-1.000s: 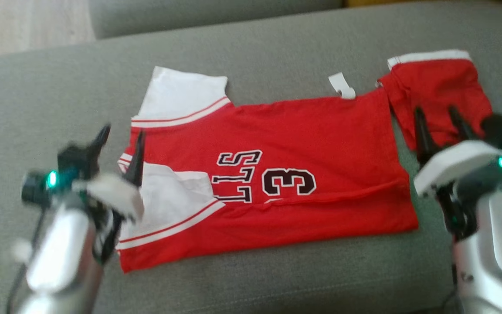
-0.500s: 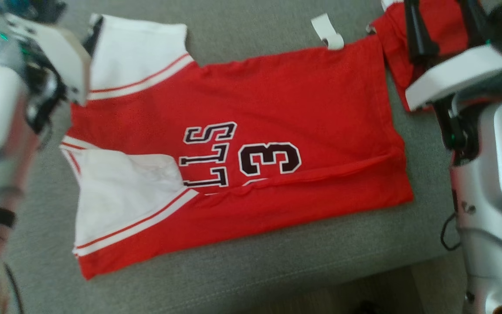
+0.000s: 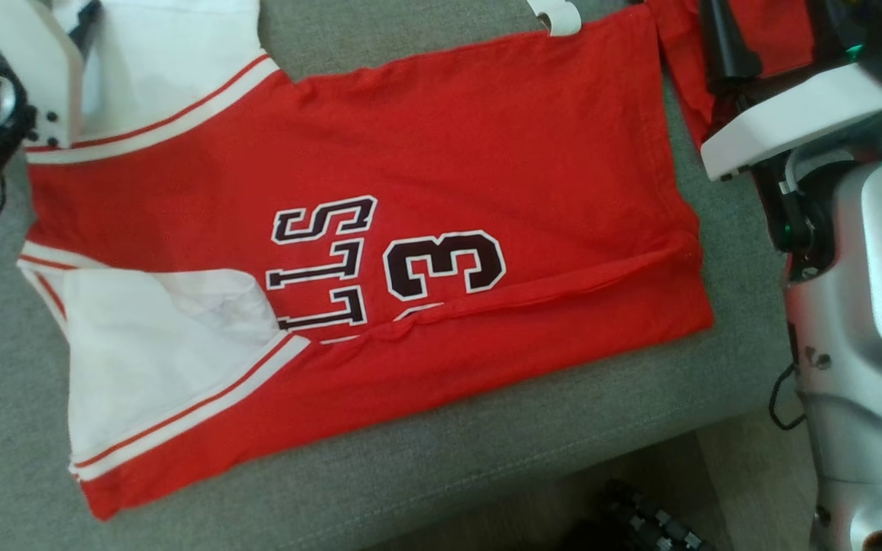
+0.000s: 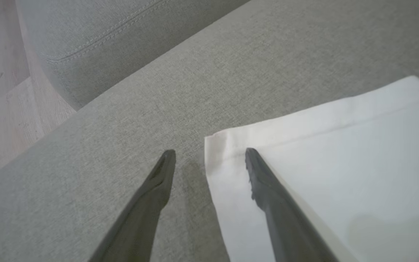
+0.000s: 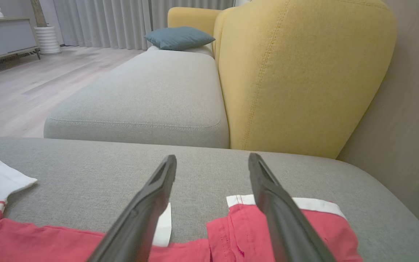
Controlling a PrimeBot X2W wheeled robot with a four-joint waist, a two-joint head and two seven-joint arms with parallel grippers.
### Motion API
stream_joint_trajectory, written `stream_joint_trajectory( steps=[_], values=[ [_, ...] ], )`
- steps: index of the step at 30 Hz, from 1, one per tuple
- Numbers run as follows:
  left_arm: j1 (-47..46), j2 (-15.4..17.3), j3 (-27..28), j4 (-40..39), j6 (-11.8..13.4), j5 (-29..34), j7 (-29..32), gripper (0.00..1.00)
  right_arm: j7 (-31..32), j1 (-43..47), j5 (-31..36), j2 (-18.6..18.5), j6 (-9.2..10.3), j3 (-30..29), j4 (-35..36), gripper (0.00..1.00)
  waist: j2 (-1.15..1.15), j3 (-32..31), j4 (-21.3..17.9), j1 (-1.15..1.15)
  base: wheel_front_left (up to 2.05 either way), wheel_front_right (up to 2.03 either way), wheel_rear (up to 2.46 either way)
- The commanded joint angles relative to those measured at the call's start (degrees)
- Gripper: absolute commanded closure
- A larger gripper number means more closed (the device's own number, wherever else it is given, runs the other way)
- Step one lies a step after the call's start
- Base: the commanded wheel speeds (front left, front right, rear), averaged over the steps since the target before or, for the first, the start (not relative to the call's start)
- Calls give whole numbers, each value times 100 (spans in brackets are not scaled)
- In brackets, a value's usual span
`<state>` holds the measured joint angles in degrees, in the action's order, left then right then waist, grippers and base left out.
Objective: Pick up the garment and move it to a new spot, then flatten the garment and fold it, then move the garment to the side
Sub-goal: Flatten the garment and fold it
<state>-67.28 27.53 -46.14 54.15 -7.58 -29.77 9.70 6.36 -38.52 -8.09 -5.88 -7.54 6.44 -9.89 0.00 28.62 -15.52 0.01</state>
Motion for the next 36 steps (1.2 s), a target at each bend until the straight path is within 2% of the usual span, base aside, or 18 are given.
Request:
stream_joint_trajectory(
  steps=[1, 6, 10, 11, 12, 13, 17, 24, 28, 36],
  values=[
    [-379, 305, 43, -34, 9, -82, -69, 0, -38, -100, -33, 40, 5, 39, 240, 0, 0, 59, -40, -1, 0, 0, 0],
    [-486, 300, -303, 140, 9, -369, -49, 0, -31, -97, -4, 44, 5, -10, 254, 0, 0, 122, -61, -1, 0, 0, 0],
    [-463, 237, -556, 71, 9, -855, 167, 0, -25, -115, -2, 34, 5, -34, 248, 0, 0, 134, -57, -1, 0, 0, 0],
    [-452, 242, -652, -4, 9, -988, 245, 14, -21, -125, 1, 30, 5, -50, 243, 0, 0, 133, -52, -1, 0, 0, 0],
    [-447, 261, -735, -81, 9, -1122, 303, 66, -17, -135, 7, 24, 5, -67, 235, 0, 0, 130, -45, -1, 0, 0, 0],
    [-446, 289, -818, -160, 9, -1251, 342, 100, -15, -146, 13, 17, 5, -83, 223, 0, 0, 124, -35, -1, 0, 0, 0],
    [-486, 366, -1024, -330, 9, -1564, 212, 100, -13, -176, 33, -18, 5, -194, 127, 0, 0, 47, 59, -1, 0, 0, 0],
    [-556, 212, -885, -133, 9, -1704, -944, 100, 73, -190, -190, -73, 5, -343, -210, 0, 0, -240, 375, -1, 0, 0, 0],
    [-409, 120, -979, -328, 9, -1711, -1512, 100, 213, -214, -500, -162, 5, -428, -524, 0, 0, -445, 636, -1, 0, 0, 0],
    [-155, 50, -1025, -667, 9, -1685, -2104, 100, 581, -239, -1034, -477, 5, -420, -1307, 0, 0, -654, 1090, -1, 0, 0, 0]
  ],
)
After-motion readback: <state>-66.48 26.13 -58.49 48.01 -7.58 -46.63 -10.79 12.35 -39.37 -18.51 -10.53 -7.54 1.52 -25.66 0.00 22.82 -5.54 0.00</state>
